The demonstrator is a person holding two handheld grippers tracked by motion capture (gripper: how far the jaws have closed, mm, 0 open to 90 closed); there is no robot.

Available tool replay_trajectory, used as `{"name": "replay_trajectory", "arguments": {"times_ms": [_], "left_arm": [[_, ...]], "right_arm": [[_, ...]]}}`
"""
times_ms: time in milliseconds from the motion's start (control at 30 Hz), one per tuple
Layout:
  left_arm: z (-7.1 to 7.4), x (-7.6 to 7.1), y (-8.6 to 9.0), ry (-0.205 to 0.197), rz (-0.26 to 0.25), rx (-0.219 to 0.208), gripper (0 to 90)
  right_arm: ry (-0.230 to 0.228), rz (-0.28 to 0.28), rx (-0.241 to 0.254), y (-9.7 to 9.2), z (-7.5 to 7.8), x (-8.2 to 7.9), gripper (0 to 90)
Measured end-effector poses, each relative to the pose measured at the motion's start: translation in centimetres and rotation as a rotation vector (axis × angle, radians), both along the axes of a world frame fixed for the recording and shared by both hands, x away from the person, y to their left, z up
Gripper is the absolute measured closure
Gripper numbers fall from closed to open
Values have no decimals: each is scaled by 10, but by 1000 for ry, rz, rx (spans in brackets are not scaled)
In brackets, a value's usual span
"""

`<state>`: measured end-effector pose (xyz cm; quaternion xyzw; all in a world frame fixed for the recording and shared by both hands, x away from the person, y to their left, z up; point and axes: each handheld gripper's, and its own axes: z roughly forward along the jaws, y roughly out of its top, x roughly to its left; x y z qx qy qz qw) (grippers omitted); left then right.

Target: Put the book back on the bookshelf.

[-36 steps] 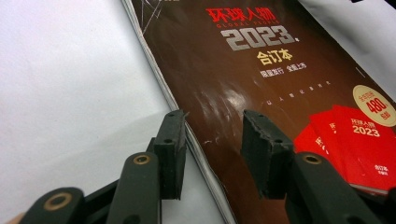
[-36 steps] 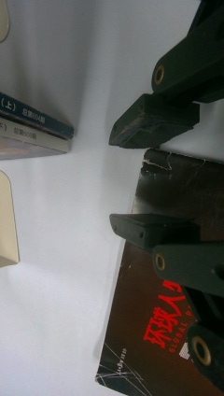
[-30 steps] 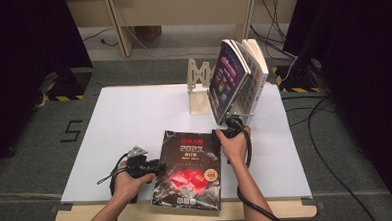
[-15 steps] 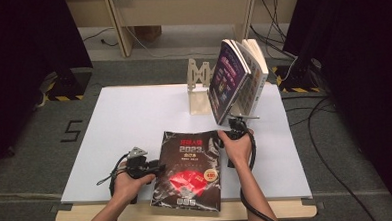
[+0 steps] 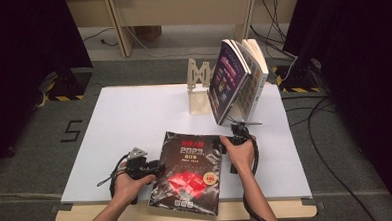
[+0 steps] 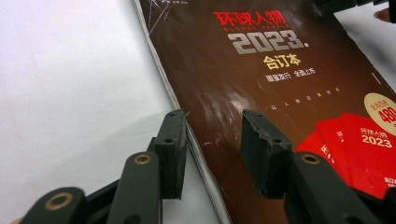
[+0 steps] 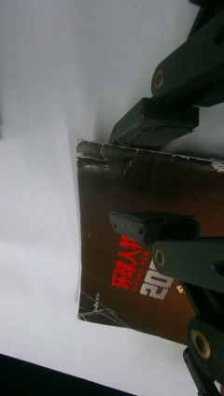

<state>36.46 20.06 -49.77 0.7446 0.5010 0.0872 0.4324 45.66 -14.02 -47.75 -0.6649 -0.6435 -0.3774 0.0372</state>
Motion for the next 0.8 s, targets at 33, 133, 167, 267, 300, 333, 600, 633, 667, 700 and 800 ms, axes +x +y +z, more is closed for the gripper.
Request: {"name": "replay_trajectory", "arguments": {"times_ms": [33, 133, 167, 267, 300, 333, 600, 633, 667, 700, 800], "left_arm": [[0, 0, 0, 1, 1, -1, 600], [0, 0, 0, 1, 2, -1, 601], [0, 0, 0, 0, 3, -2, 600], [0, 0, 0, 0, 4, -2, 601], [0, 0, 0, 0, 4, -1, 601], [0, 0, 0, 0, 4, -1, 600], [0, -1, 0, -2, 4, 1, 601], [0, -1, 0, -2, 5, 1, 601], [0, -1, 0, -1, 5, 1, 601], [0, -1, 0, -1, 5, 1, 601], [0, -1, 0, -3, 3, 4, 601]], "right_arm": [[1, 2, 1, 0, -1, -1, 579], [4, -4, 13, -1, -2, -2, 579], [8, -4, 18, -1, -2, -3, 579], [15, -7, 33, -2, -3, -6, 580], [19, -12, 44, -3, -3, -7, 580], [25, -18, 60, -3, -4, -9, 580], [62, -29, 107, -10, -5, -14, 588], [57, -26, 103, -10, -5, -14, 587], [57, -25, 96, -10, -5, -15, 588], [61, -23, 93, -9, -5, -15, 588], [68, -25, 93, -9, -4, -15, 595]]}}
